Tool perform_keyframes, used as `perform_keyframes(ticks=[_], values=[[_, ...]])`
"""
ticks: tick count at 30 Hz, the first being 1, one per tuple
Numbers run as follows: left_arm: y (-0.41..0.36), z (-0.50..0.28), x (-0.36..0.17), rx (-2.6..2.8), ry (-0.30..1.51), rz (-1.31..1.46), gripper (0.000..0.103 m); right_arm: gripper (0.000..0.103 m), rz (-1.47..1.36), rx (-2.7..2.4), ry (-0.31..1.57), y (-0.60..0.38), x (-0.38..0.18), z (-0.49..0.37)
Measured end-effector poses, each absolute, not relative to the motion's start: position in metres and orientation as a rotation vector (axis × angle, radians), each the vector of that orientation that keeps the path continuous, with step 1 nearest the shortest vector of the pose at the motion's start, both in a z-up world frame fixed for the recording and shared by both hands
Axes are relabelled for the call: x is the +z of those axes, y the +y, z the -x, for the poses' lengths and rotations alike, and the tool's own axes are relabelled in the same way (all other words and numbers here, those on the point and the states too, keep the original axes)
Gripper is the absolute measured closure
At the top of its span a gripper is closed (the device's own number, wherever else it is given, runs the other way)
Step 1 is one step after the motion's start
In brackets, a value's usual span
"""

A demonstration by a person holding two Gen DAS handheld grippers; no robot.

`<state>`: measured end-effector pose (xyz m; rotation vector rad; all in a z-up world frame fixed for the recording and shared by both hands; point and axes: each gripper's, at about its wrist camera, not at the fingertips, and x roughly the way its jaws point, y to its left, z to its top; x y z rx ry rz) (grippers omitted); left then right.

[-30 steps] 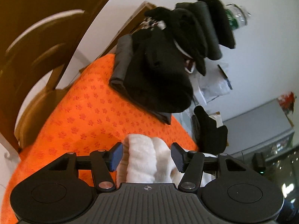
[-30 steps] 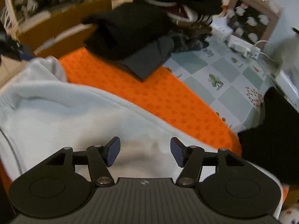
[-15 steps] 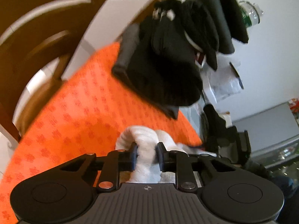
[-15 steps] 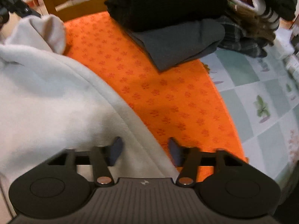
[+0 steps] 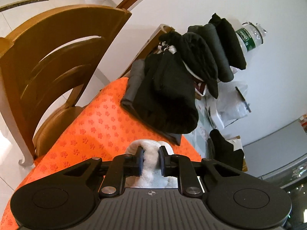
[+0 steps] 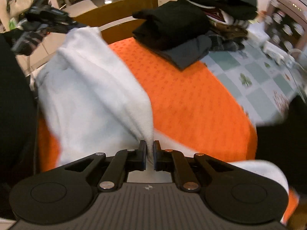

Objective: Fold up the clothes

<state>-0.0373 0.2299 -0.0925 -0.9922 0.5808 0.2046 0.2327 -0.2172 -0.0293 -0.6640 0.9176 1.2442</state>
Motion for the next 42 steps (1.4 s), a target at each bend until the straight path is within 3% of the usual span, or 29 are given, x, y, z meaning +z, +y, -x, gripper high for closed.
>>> perform_keyframes(ticks=[3, 7, 8, 10, 13, 20, 24, 29, 32, 34, 36, 42], values=[[0.224, 0.028, -0.099, 0.209, 0.591, 0.952, 0.083, 0.092, 0.632, 1.114, 0.877, -0.225, -0.033, -0.216], [0.219, 0.021, -0.102, 0.192, 0.609, 0.897, 0.079, 0.07, 0.587, 0.943, 0.82, -0.236, -0.038, -0.194], [0.219, 0.019, -0.103, 0.186, 0.614, 0.883, 0.078, 0.069, 0.576, 0.9, 0.805, -0.239, -0.039, -0.188], [0.217, 0.018, -0.103, 0.173, 0.622, 0.855, 0.066, 0.062, 0.465, 0.856, 0.843, -0.245, -0.045, -0.182], [0.216, 0.033, -0.1, 0.146, 0.633, 0.838, 0.055, 0.056, 0.283, 0.785, 0.918, -0.254, -0.056, -0.172], [0.203, 0.065, -0.117, 0.107, 0.747, 0.857, 0.049, 0.051, -0.215, 0.636, 1.11, -0.277, -0.102, -0.156], [0.192, 0.075, -0.126, 0.097, 0.788, 0.847, 0.049, 0.044, -0.332, 0.555, 1.2, -0.271, -0.127, -0.159], [0.191, 0.084, -0.125, 0.1, 0.792, 0.845, 0.05, 0.048, -0.282, 0.508, 1.252, -0.262, -0.145, -0.159], [0.192, 0.091, -0.123, 0.104, 0.794, 0.851, 0.05, 0.058, -0.292, 0.501, 1.259, -0.264, -0.149, -0.16], [0.192, 0.095, -0.122, 0.106, 0.795, 0.853, 0.05, 0.079, -0.341, 0.49, 1.26, -0.271, -0.15, -0.161], [0.191, 0.101, -0.118, 0.101, 0.795, 0.842, 0.052, 0.092, -0.422, 0.488, 1.258, -0.28, -0.151, -0.163], [0.18, 0.115, -0.113, 0.079, 0.807, 0.836, 0.055, 0.093, -0.543, 0.508, 1.2, -0.287, -0.142, -0.158]])
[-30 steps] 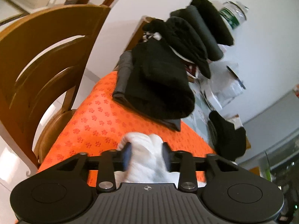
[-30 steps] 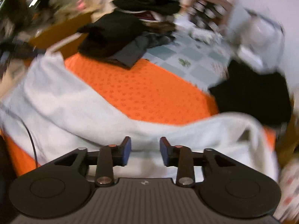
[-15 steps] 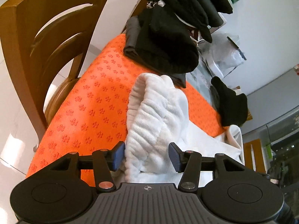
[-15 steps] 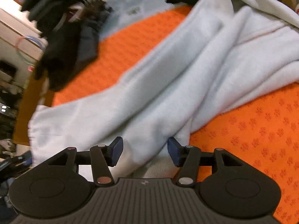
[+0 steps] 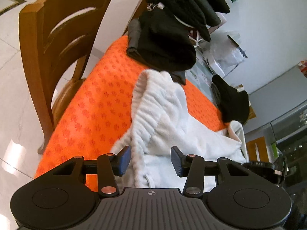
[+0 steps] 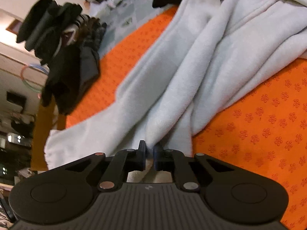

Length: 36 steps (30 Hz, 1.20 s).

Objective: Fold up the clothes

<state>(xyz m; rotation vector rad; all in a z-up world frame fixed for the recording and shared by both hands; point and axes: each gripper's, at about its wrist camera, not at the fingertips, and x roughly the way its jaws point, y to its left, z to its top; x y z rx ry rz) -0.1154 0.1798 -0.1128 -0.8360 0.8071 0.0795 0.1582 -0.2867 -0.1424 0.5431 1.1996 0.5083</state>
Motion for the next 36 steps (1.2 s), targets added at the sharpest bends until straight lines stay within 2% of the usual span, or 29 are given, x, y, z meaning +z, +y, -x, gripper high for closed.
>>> perform_keyframes(ticks=[4, 7, 8, 9, 13, 18, 21, 23, 27, 30, 32, 33, 36], values=[[0.168, 0.113, -0.131, 0.103, 0.873, 0.859, 0.055, 0.083, -0.482, 0.486, 1.241, -0.28, -0.152, -0.163], [0.16, 0.111, -0.143, 0.119, 0.882, 0.894, 0.056, 0.082, -0.497, 0.493, 1.251, -0.278, -0.161, -0.168], [0.157, 0.11, -0.147, 0.117, 0.871, 0.912, 0.061, 0.083, -0.508, 0.496, 1.251, -0.278, -0.164, -0.169], [0.155, 0.109, -0.149, 0.119, 0.86, 0.925, 0.082, 0.091, -0.517, 0.503, 1.243, -0.278, -0.165, -0.169], [0.146, 0.119, -0.135, 0.116, 0.737, 0.924, 0.087, 0.095, -0.556, 0.557, 1.171, -0.284, -0.149, -0.161], [0.145, 0.158, -0.107, 0.029, 0.593, 0.92, 0.087, 0.095, -0.617, 0.629, 1.049, -0.313, -0.098, -0.131], [0.138, 0.185, -0.102, -0.022, 0.575, 0.891, 0.087, 0.095, -0.628, 0.672, 1.015, -0.336, -0.073, -0.104], [0.129, 0.201, -0.109, -0.049, 0.608, 0.873, 0.087, 0.095, -0.604, 0.695, 1.016, -0.353, -0.062, -0.082], [0.105, 0.224, -0.142, -0.047, 0.746, 0.838, 0.086, 0.095, -0.419, 0.691, 1.08, -0.353, -0.082, -0.064], [0.088, 0.227, -0.161, -0.006, 0.816, 0.814, 0.079, 0.095, -0.275, 0.684, 1.126, -0.353, -0.098, -0.052], [0.087, 0.226, -0.16, 0.011, 0.819, 0.806, 0.075, 0.09, -0.178, 0.678, 1.155, -0.352, -0.109, -0.043], [0.088, 0.226, -0.157, 0.017, 0.812, 0.803, 0.074, 0.087, -0.129, 0.675, 1.168, -0.352, -0.114, -0.039], [0.1, 0.226, -0.138, 0.011, 0.772, 0.799, 0.06, 0.076, -0.012, 0.671, 1.182, -0.347, -0.121, -0.037]])
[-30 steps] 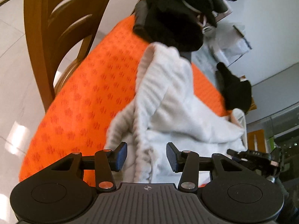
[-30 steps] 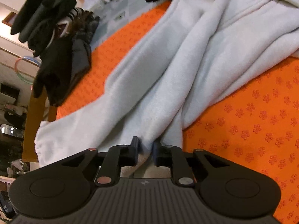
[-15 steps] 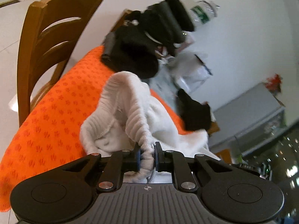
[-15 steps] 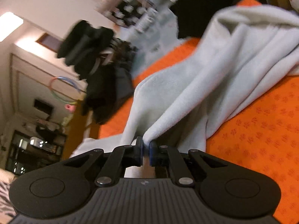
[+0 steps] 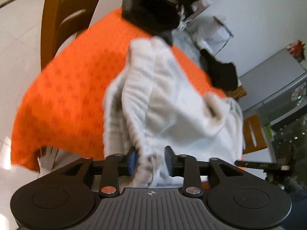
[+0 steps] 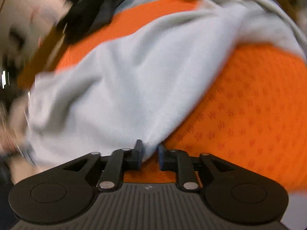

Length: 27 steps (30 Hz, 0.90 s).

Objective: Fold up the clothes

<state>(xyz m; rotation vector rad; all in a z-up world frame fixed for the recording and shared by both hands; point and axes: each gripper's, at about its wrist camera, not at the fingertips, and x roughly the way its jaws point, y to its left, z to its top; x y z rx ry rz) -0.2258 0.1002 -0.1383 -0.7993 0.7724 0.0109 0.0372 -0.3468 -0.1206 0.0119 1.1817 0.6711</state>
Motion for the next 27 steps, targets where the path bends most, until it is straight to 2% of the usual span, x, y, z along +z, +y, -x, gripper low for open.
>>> perform_keyframes(ticks=[1, 5, 7, 11, 13, 19, 24, 26, 27], values=[[0.107, 0.226, -0.13, 0.014, 0.748, 0.795, 0.053, 0.07, 0.002, 0.676, 1.165, -0.341, -0.114, -0.046], [0.137, 0.222, -0.105, 0.054, 0.653, 0.803, 0.043, 0.055, 0.059, 0.695, 1.098, -0.318, -0.089, -0.08], [0.152, 0.212, -0.1, 0.077, 0.617, 0.812, 0.039, 0.041, 0.087, 0.705, 1.065, -0.307, -0.076, -0.097], [0.17, 0.171, -0.107, 0.102, 0.62, 0.843, 0.031, 0.04, 0.143, 0.722, 0.997, -0.284, -0.05, -0.131], [0.175, 0.149, -0.114, 0.109, 0.644, 0.866, 0.028, 0.035, 0.163, 0.738, 0.973, -0.27, -0.044, -0.149], [0.192, 0.085, -0.135, 0.13, 0.715, 0.939, 0.028, 0.035, 0.206, 0.821, 0.952, -0.212, -0.056, -0.2], [0.194, 0.069, -0.149, 0.134, 0.758, 1.062, 0.029, 0.035, 0.296, 0.92, 1.02, -0.155, -0.09, -0.226], [0.192, 0.065, -0.154, 0.134, 0.779, 1.114, 0.035, 0.035, 0.315, 0.946, 1.068, -0.145, -0.107, -0.231], [0.189, 0.065, -0.154, 0.13, 0.775, 1.131, 0.045, 0.035, 0.324, 0.958, 1.093, -0.14, -0.115, -0.234]])
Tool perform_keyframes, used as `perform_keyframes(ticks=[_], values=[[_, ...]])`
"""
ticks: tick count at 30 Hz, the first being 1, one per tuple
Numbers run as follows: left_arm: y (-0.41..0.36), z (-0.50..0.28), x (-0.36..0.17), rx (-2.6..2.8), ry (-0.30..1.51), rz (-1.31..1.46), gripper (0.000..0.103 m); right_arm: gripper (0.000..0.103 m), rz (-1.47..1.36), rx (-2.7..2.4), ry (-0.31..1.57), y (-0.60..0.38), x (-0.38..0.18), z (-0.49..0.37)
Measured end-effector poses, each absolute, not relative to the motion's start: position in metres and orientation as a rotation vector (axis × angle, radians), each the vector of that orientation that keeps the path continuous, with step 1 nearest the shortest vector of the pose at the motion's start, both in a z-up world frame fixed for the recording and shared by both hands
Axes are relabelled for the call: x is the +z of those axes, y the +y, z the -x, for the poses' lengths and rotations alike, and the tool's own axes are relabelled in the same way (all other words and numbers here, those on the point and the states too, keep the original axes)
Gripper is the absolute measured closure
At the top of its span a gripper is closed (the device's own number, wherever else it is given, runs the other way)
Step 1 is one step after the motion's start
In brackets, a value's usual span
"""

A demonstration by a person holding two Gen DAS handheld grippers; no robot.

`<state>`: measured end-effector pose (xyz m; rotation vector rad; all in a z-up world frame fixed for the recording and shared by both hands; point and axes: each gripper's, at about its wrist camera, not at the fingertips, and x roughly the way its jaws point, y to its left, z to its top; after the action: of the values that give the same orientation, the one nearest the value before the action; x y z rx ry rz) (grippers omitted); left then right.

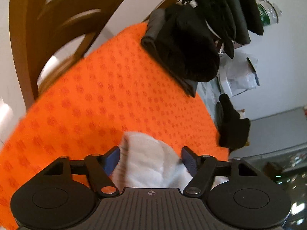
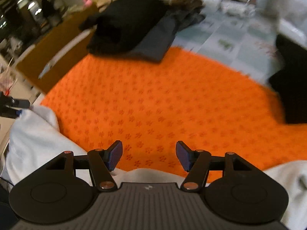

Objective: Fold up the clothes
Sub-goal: 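Regrasp the waistband with the left gripper while the right gripper grasps the garment edge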

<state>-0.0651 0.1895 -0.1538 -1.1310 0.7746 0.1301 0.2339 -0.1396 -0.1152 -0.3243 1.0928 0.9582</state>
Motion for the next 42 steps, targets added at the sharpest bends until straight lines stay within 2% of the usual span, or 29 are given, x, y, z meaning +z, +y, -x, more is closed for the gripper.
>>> perform_keyframes(ticks=[1, 2, 3, 4, 6, 12, 15, 18, 24, 26, 28, 30, 33, 37, 42], values=[[0.187, 0.066, -0.153, 0.132, 0.763, 1.14, 0.06, 0.043, 0.336, 0.969, 1.119, -0.139, -0.122, -0.235], [0.183, 0.068, -0.149, 0.144, 0.737, 1.132, 0.064, 0.053, 0.34, 0.983, 1.158, -0.139, -0.128, -0.236], [0.179, 0.07, -0.146, 0.157, 0.711, 1.123, 0.072, 0.083, 0.343, 0.998, 1.199, -0.14, -0.134, -0.236], [0.176, 0.073, -0.142, 0.161, 0.688, 1.116, 0.08, 0.099, 0.343, 1.004, 1.226, -0.145, -0.135, -0.235], [0.173, 0.083, -0.13, 0.133, 0.657, 1.107, 0.083, 0.102, 0.343, 1.013, 1.275, -0.157, -0.136, -0.232], [0.162, 0.11, -0.095, 0.05, 0.564, 1.076, 0.085, 0.102, 0.402, 0.949, 1.346, -0.231, -0.112, -0.191], [0.157, 0.122, -0.079, 0.004, 0.523, 1.059, 0.087, 0.102, 0.398, 0.883, 1.43, -0.268, -0.12, -0.168], [0.15, 0.124, -0.069, -0.081, 0.534, 1.029, 0.089, 0.102, 0.342, 0.824, 1.43, -0.292, -0.117, -0.156], [0.137, 0.128, -0.051, -0.233, 0.555, 0.958, 0.091, 0.097, 0.35, 1.028, 1.305, -0.233, -0.099, -0.168], [0.134, 0.132, -0.049, -0.241, 0.554, 0.942, 0.091, 0.086, 0.354, 1.097, 1.259, -0.213, -0.093, -0.173], [0.132, 0.138, -0.049, -0.239, 0.55, 0.935, 0.091, 0.071, 0.357, 1.166, 1.212, -0.192, -0.086, -0.177], [0.13, 0.144, -0.048, -0.236, 0.545, 0.928, 0.091, 0.068, 0.359, 1.233, 1.164, -0.172, -0.08, -0.181], [0.128, 0.152, -0.047, -0.232, 0.539, 0.917, 0.091, 0.057, 0.363, 1.332, 1.089, -0.141, -0.071, -0.188], [0.124, 0.163, -0.046, -0.228, 0.53, 0.902, 0.091, 0.042, 0.365, 1.468, 1.237, -0.111, -0.11, -0.189], [0.121, 0.171, -0.046, -0.225, 0.531, 0.891, 0.091, 0.042, 0.465, 1.543, 1.462, -0.106, -0.133, -0.161]])
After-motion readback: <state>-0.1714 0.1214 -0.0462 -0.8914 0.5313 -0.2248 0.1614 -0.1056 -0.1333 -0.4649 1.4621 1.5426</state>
